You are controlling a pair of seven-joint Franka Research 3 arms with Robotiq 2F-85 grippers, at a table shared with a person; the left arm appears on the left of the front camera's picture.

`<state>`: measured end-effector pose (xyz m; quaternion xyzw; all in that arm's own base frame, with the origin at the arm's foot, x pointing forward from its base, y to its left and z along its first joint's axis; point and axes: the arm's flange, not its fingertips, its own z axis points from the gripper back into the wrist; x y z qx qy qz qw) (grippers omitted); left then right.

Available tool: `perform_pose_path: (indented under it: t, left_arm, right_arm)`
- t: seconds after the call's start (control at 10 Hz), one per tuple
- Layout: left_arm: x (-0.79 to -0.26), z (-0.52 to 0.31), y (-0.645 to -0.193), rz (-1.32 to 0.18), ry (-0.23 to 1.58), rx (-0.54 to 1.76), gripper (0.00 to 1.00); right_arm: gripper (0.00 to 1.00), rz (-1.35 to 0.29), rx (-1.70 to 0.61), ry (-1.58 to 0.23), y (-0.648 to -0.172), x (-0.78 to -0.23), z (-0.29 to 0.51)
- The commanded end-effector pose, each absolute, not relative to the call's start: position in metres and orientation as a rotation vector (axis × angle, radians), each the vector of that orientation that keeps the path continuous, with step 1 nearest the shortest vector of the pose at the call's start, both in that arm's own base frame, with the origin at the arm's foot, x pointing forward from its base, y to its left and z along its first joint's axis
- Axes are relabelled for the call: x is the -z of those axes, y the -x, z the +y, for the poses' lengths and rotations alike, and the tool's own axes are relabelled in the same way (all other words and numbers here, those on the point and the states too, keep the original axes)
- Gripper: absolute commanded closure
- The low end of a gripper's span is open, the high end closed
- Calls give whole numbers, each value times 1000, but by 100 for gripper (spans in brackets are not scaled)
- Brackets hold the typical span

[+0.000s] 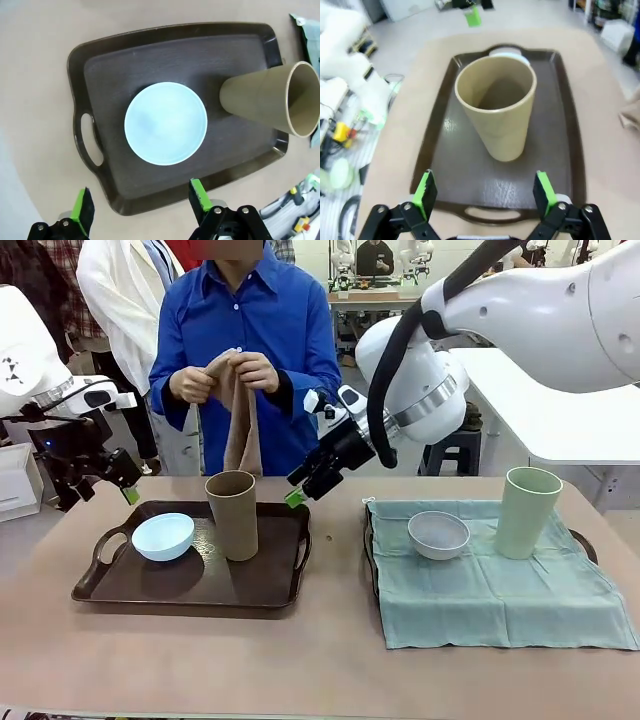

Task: Set up a tray with a mat and arrange the tableware.
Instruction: Pick up the Picnic Bowl and Reusable plastic cup from the Handle tray in front of the human's position and hold them in the air.

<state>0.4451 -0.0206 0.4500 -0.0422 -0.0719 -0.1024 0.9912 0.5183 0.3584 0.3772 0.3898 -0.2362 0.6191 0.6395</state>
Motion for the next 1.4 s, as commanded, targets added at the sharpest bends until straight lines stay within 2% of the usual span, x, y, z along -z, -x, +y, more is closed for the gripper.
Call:
perform_pose_path:
  t: [0.0,0.4,0.5,1.1,1.3]
  left_arm:
    - [-449,-18,-445,-141,82,224,0]
    - [-449,-18,-445,-141,82,224,0]
    - [-450,-19,-445,-143,86,208,0]
    - [-409,-18,-431,-257,4,256,0]
    - [-395,-18,-436,-259,44,241,0]
  right_arm:
    - [0,-588,-1482,-871,-519,-381,359]
    - [0,-561,-1447,-882,-519,-381,360]
    - [0,-568,-1521,-871,-527,-360,358]
    - [0,-803,-1527,-902,-532,-322,377]
    - [0,-766,-1516,-920,-533,-311,393]
